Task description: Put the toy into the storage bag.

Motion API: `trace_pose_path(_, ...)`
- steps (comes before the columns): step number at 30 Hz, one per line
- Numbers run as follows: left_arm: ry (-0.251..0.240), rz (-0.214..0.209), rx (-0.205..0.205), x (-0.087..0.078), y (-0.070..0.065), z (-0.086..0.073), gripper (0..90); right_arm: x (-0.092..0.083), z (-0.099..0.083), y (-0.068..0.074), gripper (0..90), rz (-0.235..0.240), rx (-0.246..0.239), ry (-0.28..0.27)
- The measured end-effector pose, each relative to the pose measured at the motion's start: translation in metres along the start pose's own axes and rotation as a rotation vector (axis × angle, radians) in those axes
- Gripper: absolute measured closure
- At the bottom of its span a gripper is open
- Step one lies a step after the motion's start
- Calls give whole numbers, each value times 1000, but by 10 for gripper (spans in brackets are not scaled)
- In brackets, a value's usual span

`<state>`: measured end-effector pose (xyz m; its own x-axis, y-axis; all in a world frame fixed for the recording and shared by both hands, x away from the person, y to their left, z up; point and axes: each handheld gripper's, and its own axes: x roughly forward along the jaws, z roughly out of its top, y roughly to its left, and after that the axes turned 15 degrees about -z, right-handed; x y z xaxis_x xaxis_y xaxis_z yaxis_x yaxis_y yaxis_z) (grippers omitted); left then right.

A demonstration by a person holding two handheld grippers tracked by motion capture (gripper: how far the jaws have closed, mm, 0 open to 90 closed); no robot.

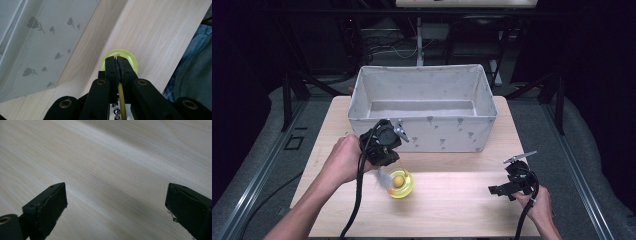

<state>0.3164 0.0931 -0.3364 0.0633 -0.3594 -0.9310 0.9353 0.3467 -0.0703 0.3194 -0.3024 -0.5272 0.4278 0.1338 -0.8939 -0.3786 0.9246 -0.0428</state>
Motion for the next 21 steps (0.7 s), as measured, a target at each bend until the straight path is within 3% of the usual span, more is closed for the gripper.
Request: trace_pose_path(21,28,35,-36,-32,19,-3,878,0,0,0,37,-2,-1,1)
